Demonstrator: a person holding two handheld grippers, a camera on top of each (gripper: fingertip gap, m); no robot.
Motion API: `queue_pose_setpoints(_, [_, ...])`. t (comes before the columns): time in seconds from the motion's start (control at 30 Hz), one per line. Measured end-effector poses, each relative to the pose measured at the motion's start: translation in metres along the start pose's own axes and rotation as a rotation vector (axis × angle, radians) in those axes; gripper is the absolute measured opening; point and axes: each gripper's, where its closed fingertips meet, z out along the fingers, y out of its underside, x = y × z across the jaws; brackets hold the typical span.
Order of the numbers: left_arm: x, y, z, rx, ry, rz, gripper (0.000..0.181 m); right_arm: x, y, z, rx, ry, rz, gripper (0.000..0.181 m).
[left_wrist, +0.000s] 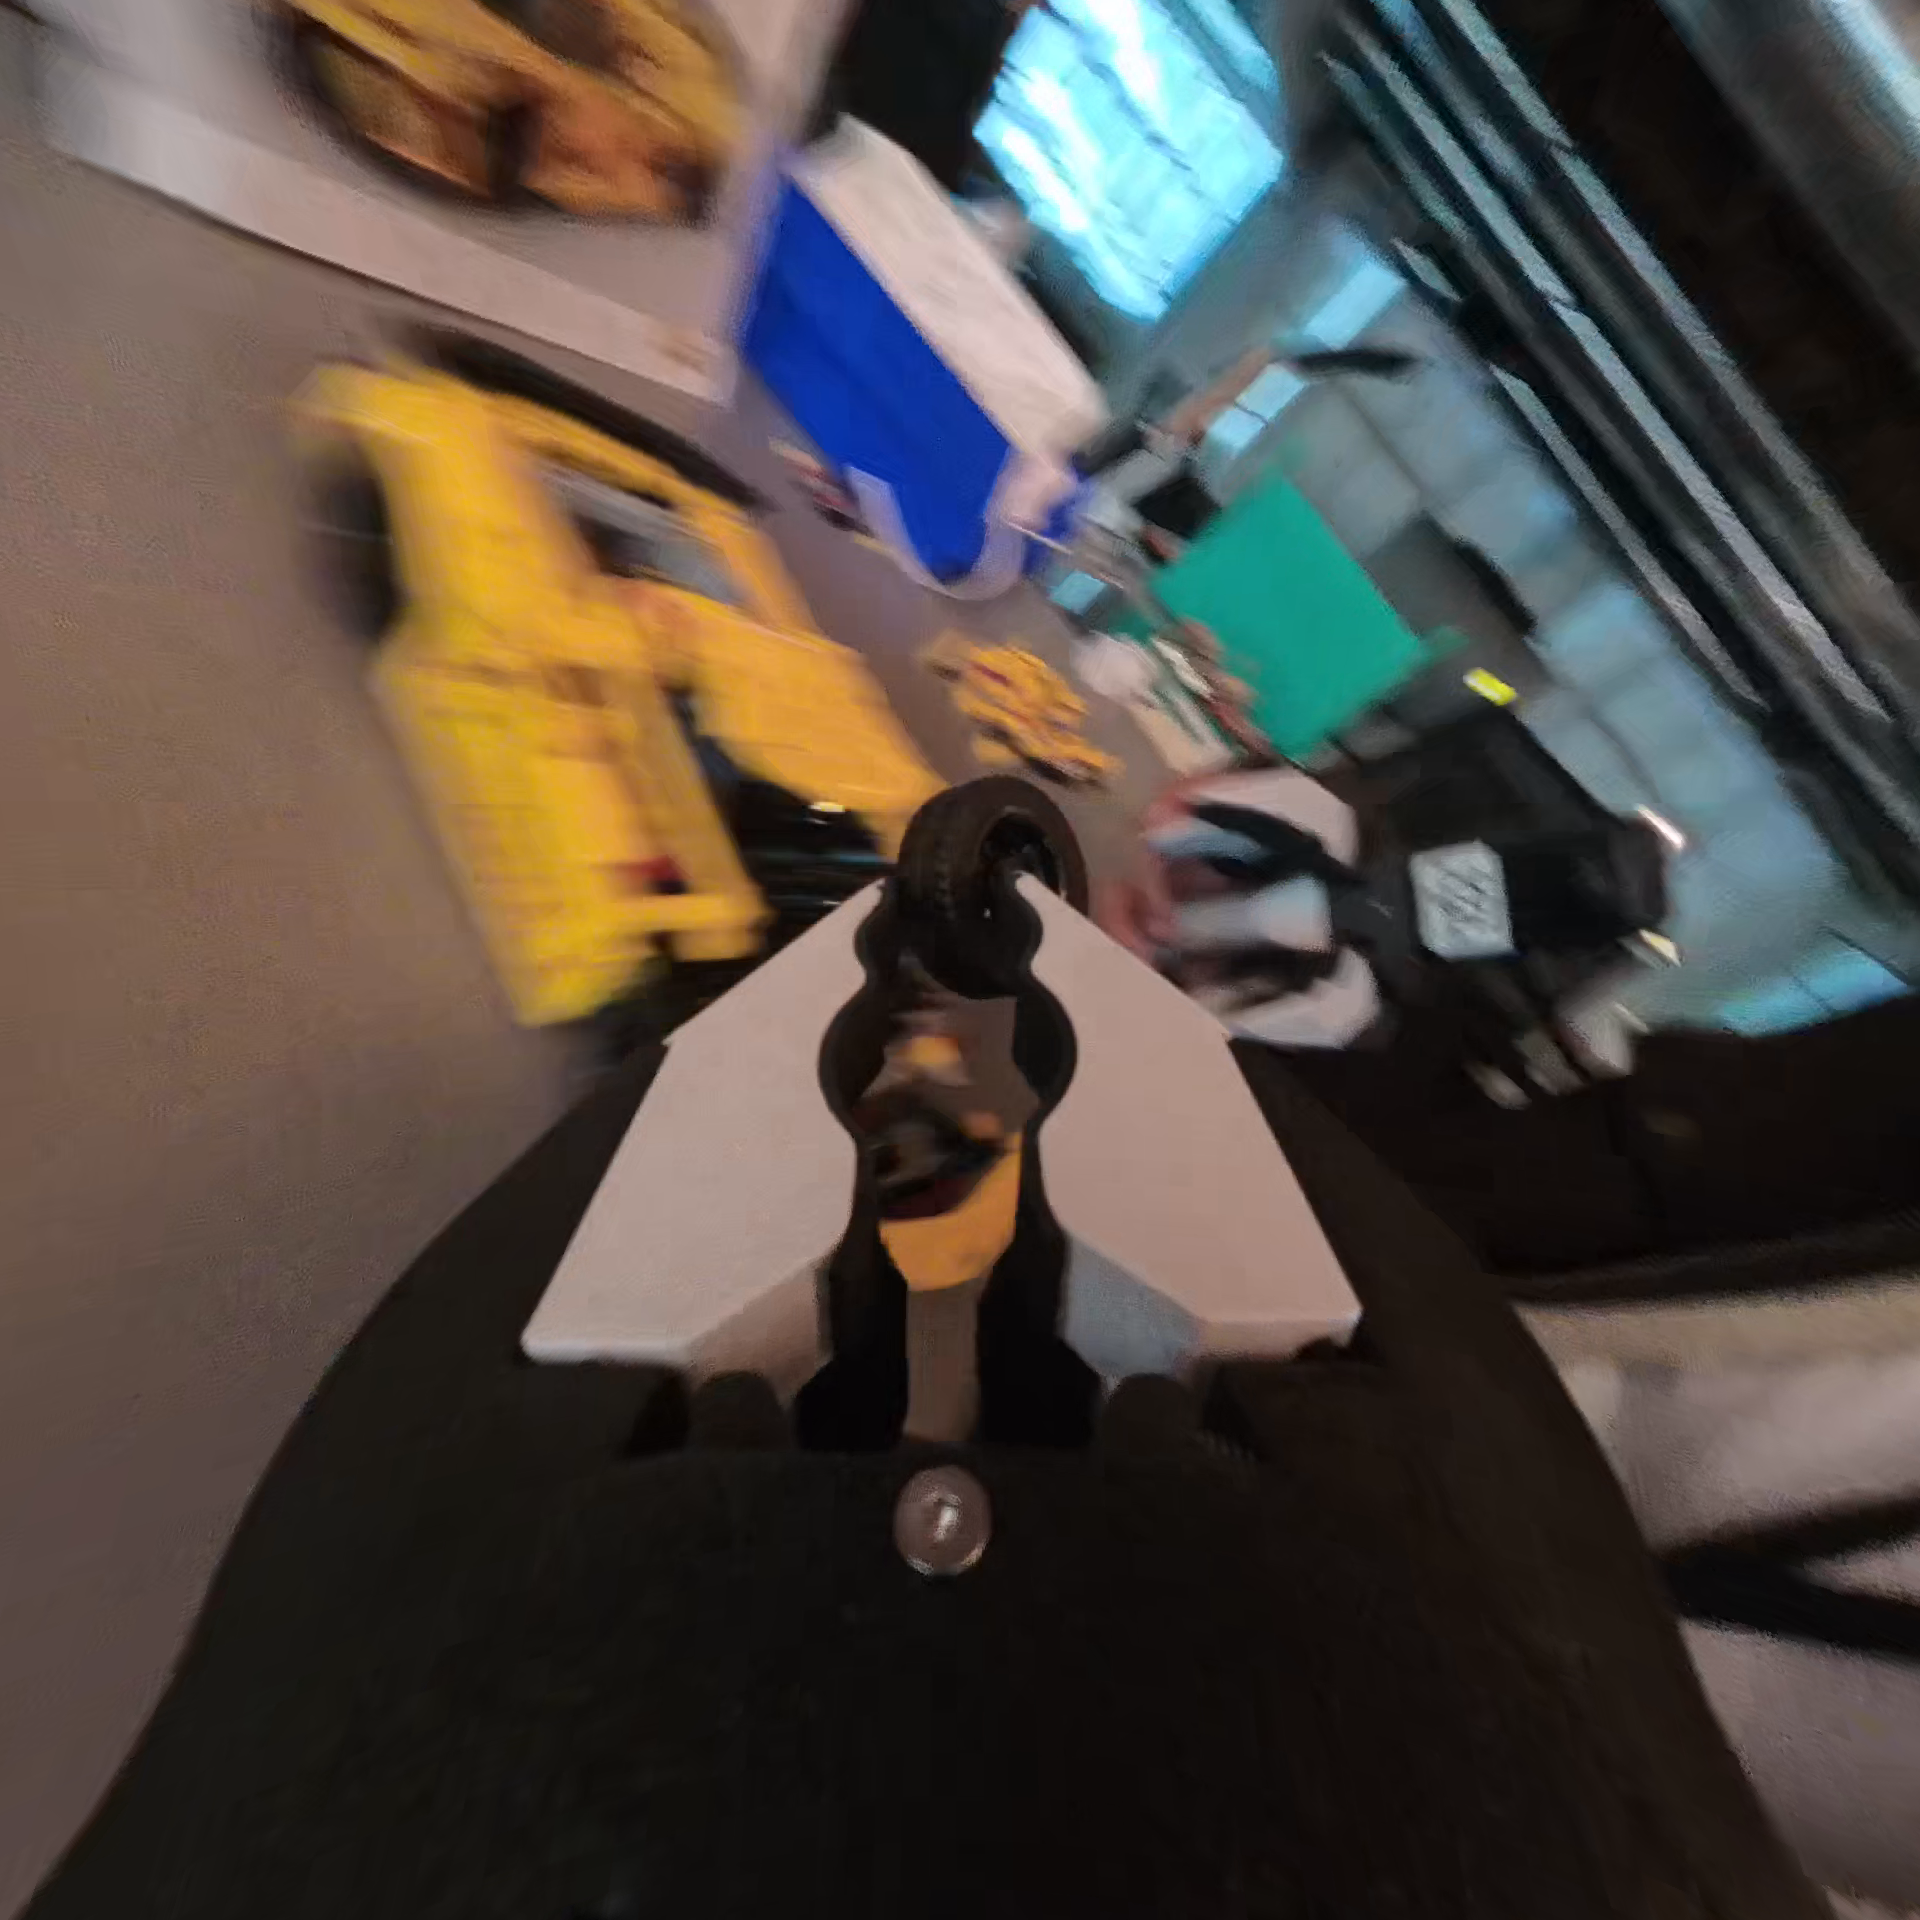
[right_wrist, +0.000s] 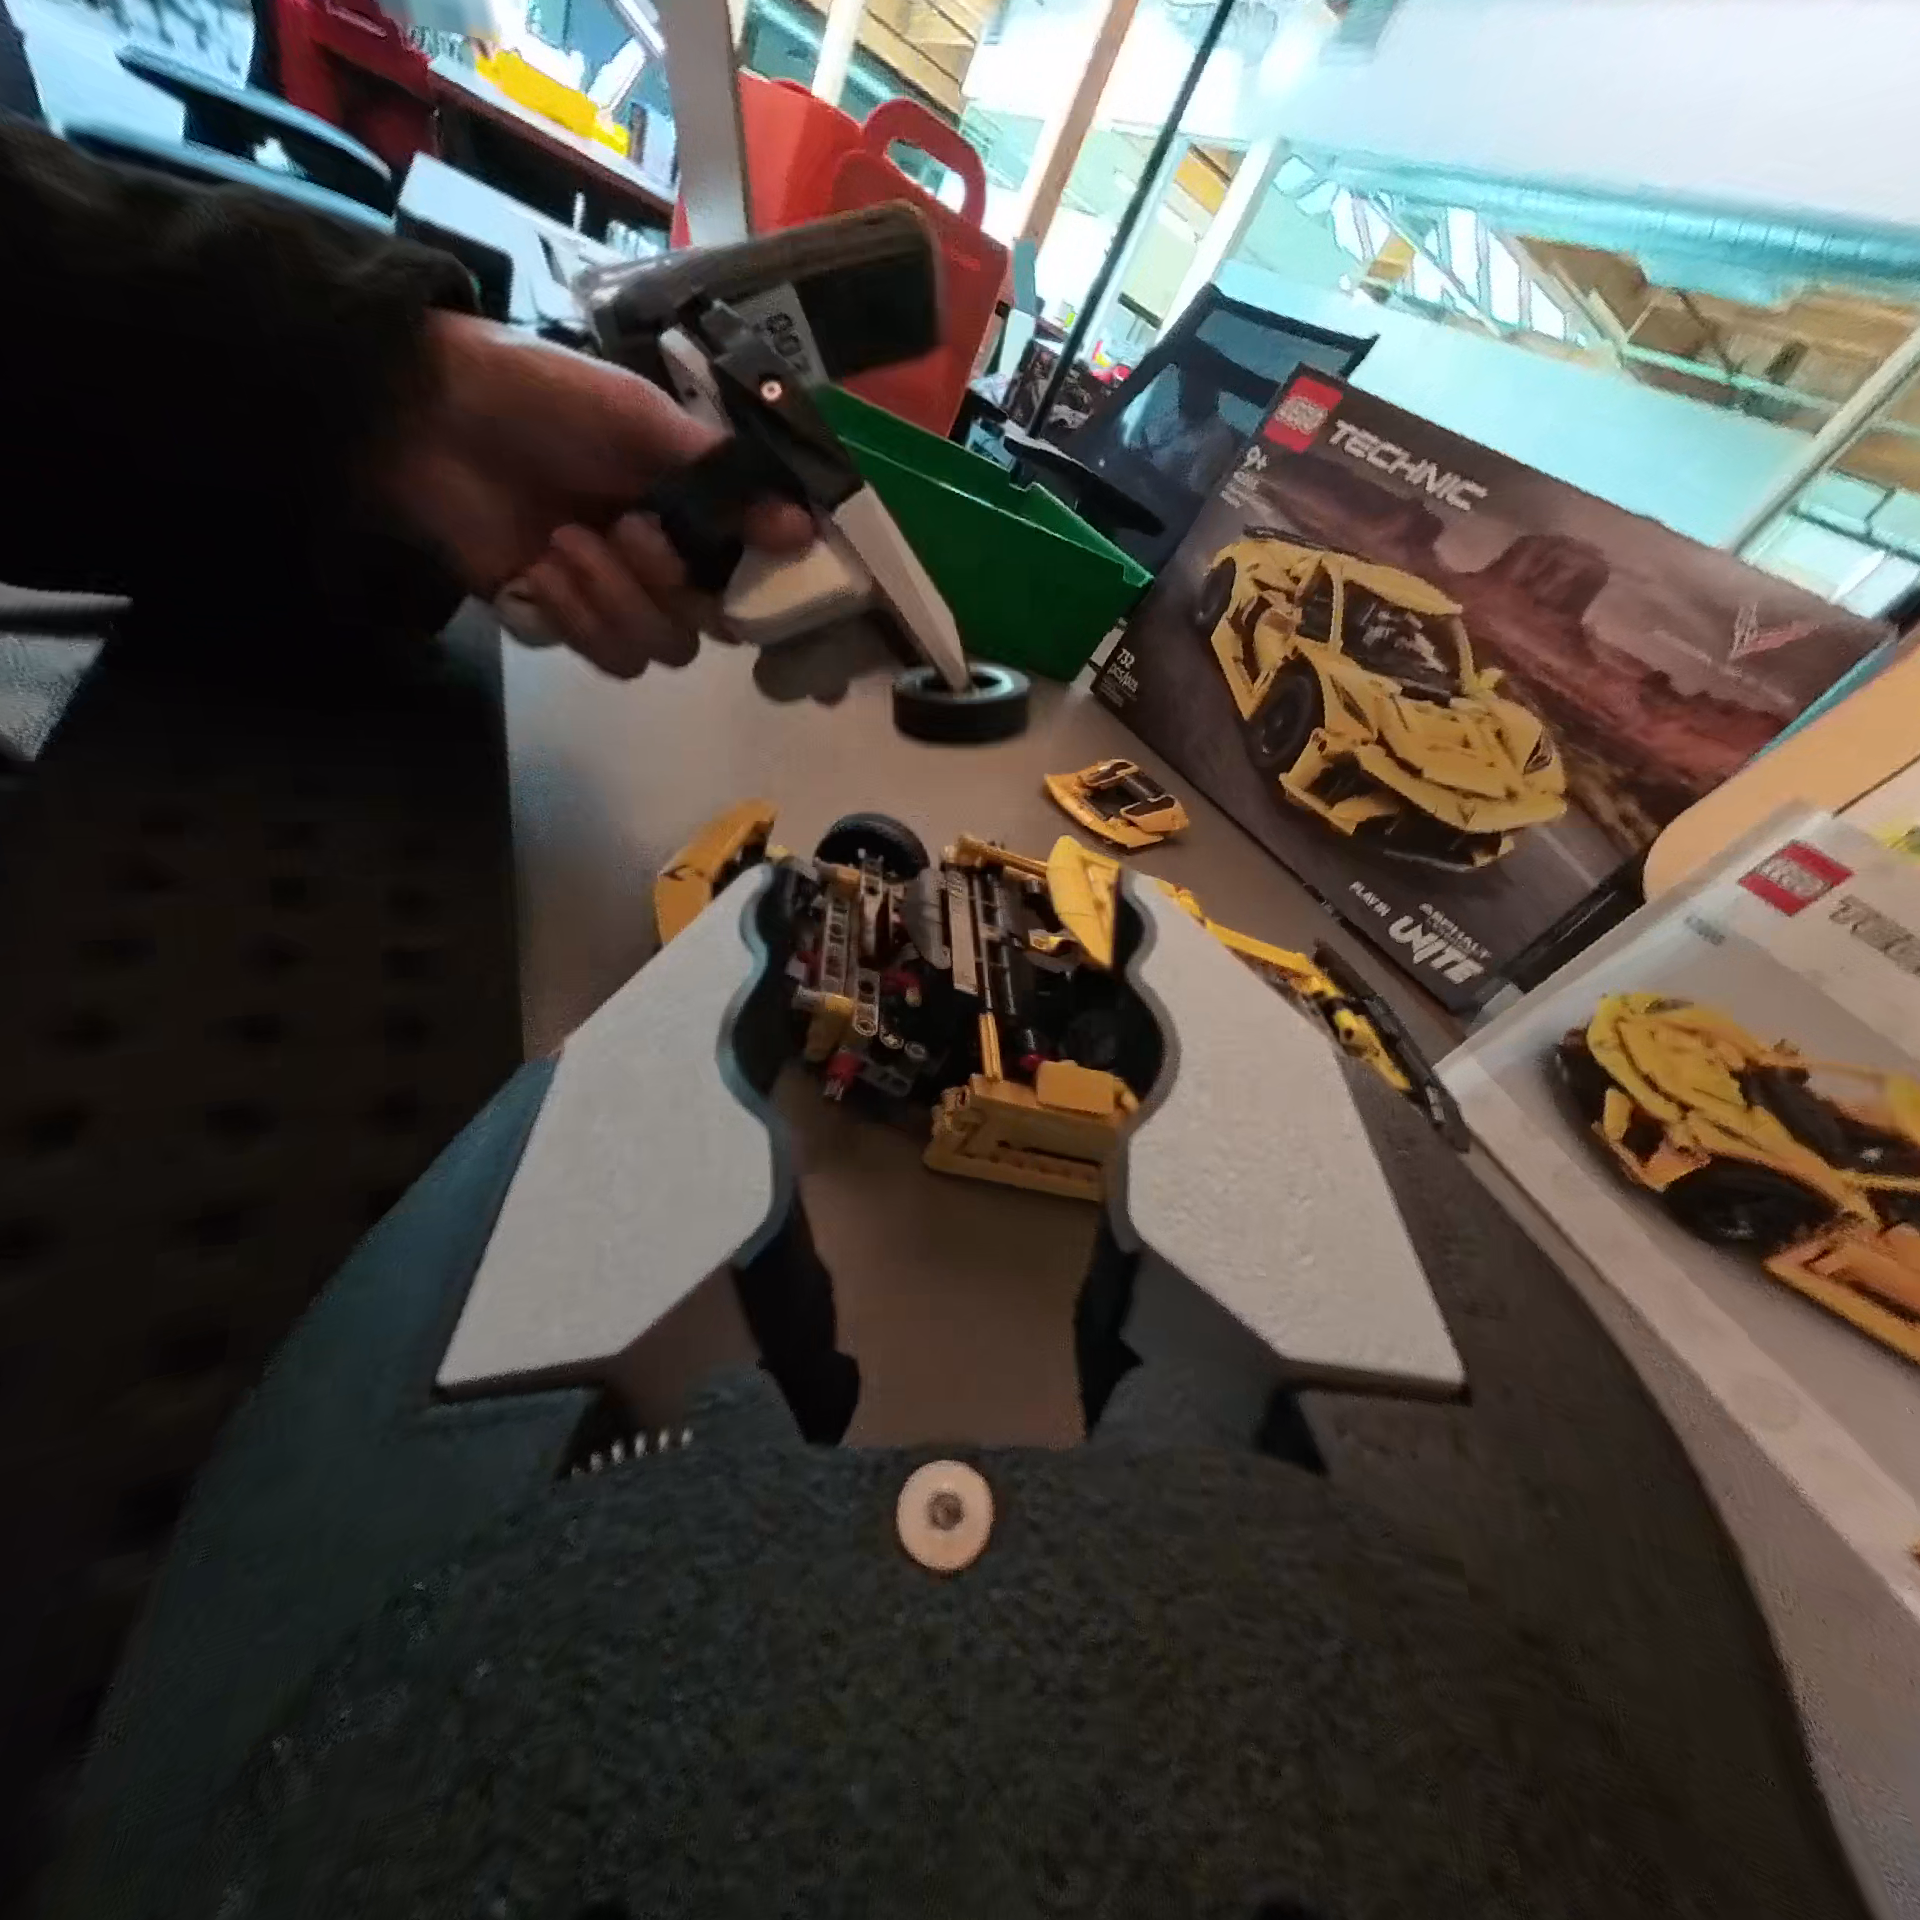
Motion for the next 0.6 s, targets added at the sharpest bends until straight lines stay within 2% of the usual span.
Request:
queue_pose_setpoints(0.07, [-0.077,-0.028,-0.060,0.054,-0.293,-0.028,0.018,0.004,0.000,0.000,0.007,0.008,0.044,0.064])
queue_pose_setpoints(0.13, [-0.142,-0.031,-0.118,0.038,-0.538,-0.078,0.018,0.004,0.006,0.003,-0.018,0.008,0.050,0.064])
queue_pose_setpoints(0.2, [-0.176,-0.019,-0.148,0.008,-0.631,-0.143,0.018,0.000,0.014,0.007,-0.057,-0.013,0.052,0.064])
queue_pose_setpoints(0.23, [-0.182,-0.016,-0.153,0.017,-0.616,-0.174,0.018,-0.001,0.017,0.008,-0.071,-0.014,0.043,0.063])
queue_pose_setpoints(0.3, [-0.182,-0.019,-0.156,0.062,-0.574,-0.217,0.018,-0.002,0.022,0.009,-0.096,-0.010,0.014,0.056])
queue_pose_setpoints(0.37, [-0.179,-0.017,-0.157,0.014,-0.604,-0.167,0.026,-0.004,0.026,0.010,-0.115,-0.021,0.019,0.054])
queue_pose_setpoints(0.43, [-0.168,-0.022,-0.158,-0.039,-0.679,-0.038,0.040,-0.003,0.029,0.010,-0.134,-0.013,0.022,0.054])
queue_pose_setpoints(0.5, [-0.149,-0.034,-0.158,-0.086,-0.811,0.184,0.041,-0.005,0.032,0.011,-0.147,-0.035,0.053,0.056])
queue_pose_setpoints(0.53, [-0.136,-0.040,-0.152,-0.105,-0.853,0.279,0.041,-0.007,0.034,0.012,-0.157,-0.047,0.071,0.059])
queue_pose_setpoints(0.57, [-0.117,-0.041,-0.136,-0.116,-0.827,0.325,0.041,-0.009,0.038,0.013,-0.174,-0.055,0.079,0.061])
queue_pose_setpoints(0.6, [-0.092,-0.033,-0.109,-0.134,-0.709,0.306,0.040,-0.010,0.041,0.014,-0.195,-0.061,0.078,0.062])
